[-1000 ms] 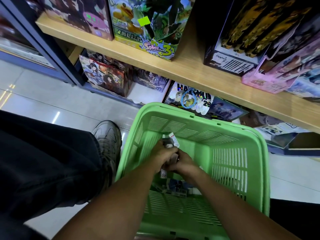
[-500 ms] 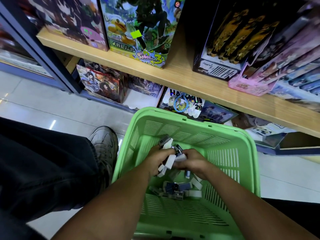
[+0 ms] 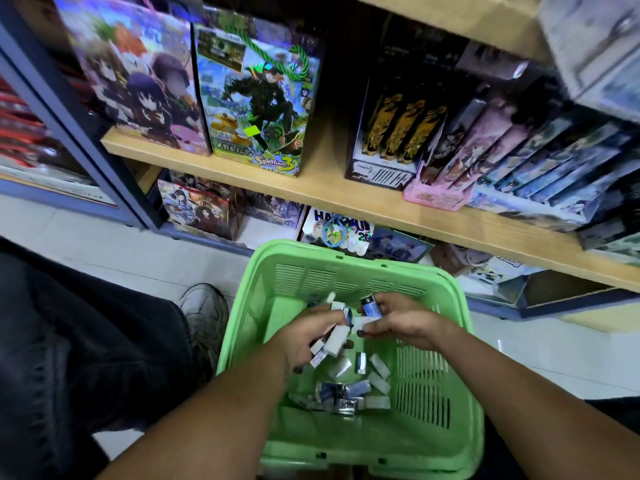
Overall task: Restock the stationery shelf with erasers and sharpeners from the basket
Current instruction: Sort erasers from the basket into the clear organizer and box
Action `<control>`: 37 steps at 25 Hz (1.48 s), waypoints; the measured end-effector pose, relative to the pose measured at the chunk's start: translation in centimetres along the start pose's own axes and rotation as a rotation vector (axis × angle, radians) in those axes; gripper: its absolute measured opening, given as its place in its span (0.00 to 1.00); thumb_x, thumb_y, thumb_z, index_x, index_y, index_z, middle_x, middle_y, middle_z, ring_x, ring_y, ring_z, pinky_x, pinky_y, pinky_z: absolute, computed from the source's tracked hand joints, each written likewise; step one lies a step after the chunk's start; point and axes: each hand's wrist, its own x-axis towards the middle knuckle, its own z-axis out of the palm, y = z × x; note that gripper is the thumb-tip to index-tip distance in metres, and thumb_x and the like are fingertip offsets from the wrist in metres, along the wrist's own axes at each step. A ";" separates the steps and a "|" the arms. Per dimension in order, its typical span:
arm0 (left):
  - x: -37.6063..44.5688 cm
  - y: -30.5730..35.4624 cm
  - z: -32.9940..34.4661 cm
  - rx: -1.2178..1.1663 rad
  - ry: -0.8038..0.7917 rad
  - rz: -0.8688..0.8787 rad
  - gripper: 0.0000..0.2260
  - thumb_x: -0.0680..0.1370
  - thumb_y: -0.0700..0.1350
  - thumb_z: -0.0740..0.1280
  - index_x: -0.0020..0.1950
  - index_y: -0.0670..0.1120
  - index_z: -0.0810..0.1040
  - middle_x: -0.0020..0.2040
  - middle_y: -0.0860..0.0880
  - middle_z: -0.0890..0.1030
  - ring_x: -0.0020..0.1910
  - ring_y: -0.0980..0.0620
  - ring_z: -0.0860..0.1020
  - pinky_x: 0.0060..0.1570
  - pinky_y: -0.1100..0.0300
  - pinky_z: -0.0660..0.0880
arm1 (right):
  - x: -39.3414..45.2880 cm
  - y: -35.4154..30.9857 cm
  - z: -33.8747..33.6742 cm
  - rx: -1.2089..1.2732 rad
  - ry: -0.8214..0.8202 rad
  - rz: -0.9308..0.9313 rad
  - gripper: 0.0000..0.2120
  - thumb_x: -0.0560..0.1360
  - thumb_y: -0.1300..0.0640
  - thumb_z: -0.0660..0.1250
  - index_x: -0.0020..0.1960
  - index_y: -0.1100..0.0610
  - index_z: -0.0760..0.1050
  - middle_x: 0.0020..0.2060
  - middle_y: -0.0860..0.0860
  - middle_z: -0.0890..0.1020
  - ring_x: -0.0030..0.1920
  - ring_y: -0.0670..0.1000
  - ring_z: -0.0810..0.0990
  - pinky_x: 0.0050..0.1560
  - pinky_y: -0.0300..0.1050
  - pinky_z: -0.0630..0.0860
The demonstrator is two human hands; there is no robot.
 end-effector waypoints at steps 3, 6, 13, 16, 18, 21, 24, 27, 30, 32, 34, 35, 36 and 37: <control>-1.3 1.2 0.9 -0.092 -0.028 0.044 0.02 0.76 0.38 0.70 0.47 0.43 0.79 0.34 0.44 0.81 0.28 0.48 0.79 0.28 0.60 0.76 | -1.9 -0.8 -0.4 0.037 -0.029 -0.038 0.20 0.69 0.74 0.73 0.59 0.71 0.73 0.55 0.67 0.82 0.54 0.65 0.83 0.54 0.56 0.82; -2.4 2.2 1.9 -0.146 -0.050 0.081 0.07 0.77 0.41 0.72 0.53 0.43 0.77 0.38 0.42 0.81 0.31 0.47 0.79 0.28 0.59 0.77 | -2.8 -1.1 0.2 0.115 -0.020 -0.103 0.20 0.69 0.72 0.74 0.60 0.70 0.74 0.52 0.64 0.84 0.53 0.62 0.84 0.51 0.48 0.83; -5.5 6.2 2.4 0.001 -0.090 0.131 0.26 0.67 0.37 0.80 0.61 0.46 0.74 0.56 0.37 0.82 0.42 0.45 0.84 0.37 0.54 0.82 | -6.7 -3.6 -1.0 -0.008 -0.001 -0.244 0.17 0.66 0.67 0.79 0.50 0.60 0.77 0.40 0.55 0.84 0.39 0.52 0.82 0.39 0.43 0.76; -7.3 8.1 3.6 0.056 -0.155 0.183 0.21 0.69 0.39 0.78 0.59 0.38 0.78 0.47 0.38 0.84 0.36 0.47 0.83 0.29 0.62 0.78 | -8.3 -5.7 -1.6 0.124 0.028 -0.320 0.16 0.69 0.69 0.76 0.53 0.62 0.76 0.42 0.56 0.84 0.40 0.51 0.83 0.38 0.41 0.79; -8.8 9.5 4.1 0.042 -0.134 0.215 0.13 0.73 0.37 0.74 0.55 0.39 0.78 0.42 0.39 0.84 0.33 0.48 0.82 0.26 0.64 0.76 | -9.1 -7.0 -2.0 0.336 0.045 -0.333 0.15 0.72 0.72 0.71 0.57 0.66 0.74 0.49 0.59 0.84 0.47 0.54 0.84 0.46 0.44 0.83; -11.1 11.7 4.7 0.043 -0.119 0.263 0.16 0.69 0.40 0.78 0.54 0.40 0.79 0.44 0.37 0.83 0.36 0.45 0.80 0.27 0.63 0.76 | -10.7 -8.5 -2.3 0.377 0.054 -0.358 0.15 0.73 0.75 0.68 0.58 0.67 0.73 0.52 0.62 0.82 0.48 0.56 0.85 0.51 0.47 0.83; -13.3 13.2 5.7 0.123 -0.135 0.283 0.15 0.70 0.45 0.78 0.52 0.41 0.81 0.46 0.37 0.83 0.38 0.45 0.80 0.26 0.63 0.76 | -12.3 -9.8 -1.7 0.293 0.055 -0.419 0.16 0.71 0.76 0.70 0.57 0.68 0.73 0.49 0.62 0.82 0.48 0.58 0.85 0.49 0.45 0.83; -15.1 14.2 6.2 0.121 -0.099 0.295 0.12 0.74 0.35 0.74 0.56 0.37 0.81 0.44 0.39 0.84 0.34 0.47 0.82 0.28 0.62 0.77 | -13.7 -11.1 -0.8 0.238 0.109 -0.460 0.16 0.69 0.73 0.73 0.54 0.67 0.74 0.46 0.61 0.84 0.47 0.59 0.86 0.47 0.46 0.84; -16.2 15.3 6.2 0.123 -0.070 0.304 0.12 0.73 0.30 0.72 0.55 0.35 0.80 0.41 0.40 0.84 0.32 0.48 0.82 0.31 0.60 0.78 | -15.3 -12.3 -0.1 0.187 0.127 -0.455 0.15 0.71 0.71 0.74 0.55 0.66 0.75 0.48 0.60 0.84 0.43 0.55 0.85 0.45 0.44 0.83; -17.2 16.0 6.5 0.153 -0.021 0.327 0.14 0.71 0.29 0.73 0.55 0.37 0.80 0.39 0.41 0.84 0.30 0.48 0.81 0.29 0.60 0.77 | -16.6 -12.8 0.1 0.195 0.103 -0.440 0.14 0.73 0.73 0.69 0.57 0.66 0.75 0.52 0.61 0.82 0.46 0.55 0.84 0.50 0.46 0.83; -17.6 16.4 6.6 0.237 0.027 0.376 0.20 0.68 0.30 0.75 0.59 0.39 0.79 0.41 0.41 0.84 0.31 0.48 0.79 0.28 0.59 0.75 | -17.4 -13.0 0.0 0.203 0.088 -0.430 0.14 0.74 0.76 0.65 0.57 0.65 0.75 0.54 0.62 0.81 0.50 0.57 0.83 0.55 0.48 0.82; -17.9 16.5 6.7 0.270 0.046 0.391 0.23 0.67 0.30 0.77 0.60 0.40 0.78 0.42 0.41 0.84 0.31 0.48 0.78 0.27 0.60 0.73 | -17.8 -13.0 -0.1 0.199 0.078 -0.428 0.13 0.75 0.76 0.64 0.57 0.66 0.75 0.53 0.63 0.81 0.51 0.57 0.83 0.56 0.48 0.81; -17.9 16.6 6.7 0.287 0.052 0.407 0.25 0.66 0.31 0.77 0.61 0.41 0.78 0.42 0.41 0.84 0.32 0.48 0.77 0.25 0.60 0.72 | -18.2 -13.0 -0.1 0.188 0.068 -0.429 0.11 0.76 0.75 0.62 0.57 0.67 0.76 0.52 0.64 0.81 0.51 0.57 0.83 0.56 0.48 0.81; -18.2 16.7 6.9 0.294 0.052 0.419 0.24 0.66 0.31 0.77 0.60 0.41 0.78 0.43 0.41 0.84 0.32 0.48 0.77 0.24 0.61 0.71 | -18.6 -12.9 -0.1 0.172 0.060 -0.432 0.09 0.78 0.73 0.62 0.57 0.68 0.77 0.51 0.65 0.82 0.50 0.57 0.83 0.56 0.48 0.81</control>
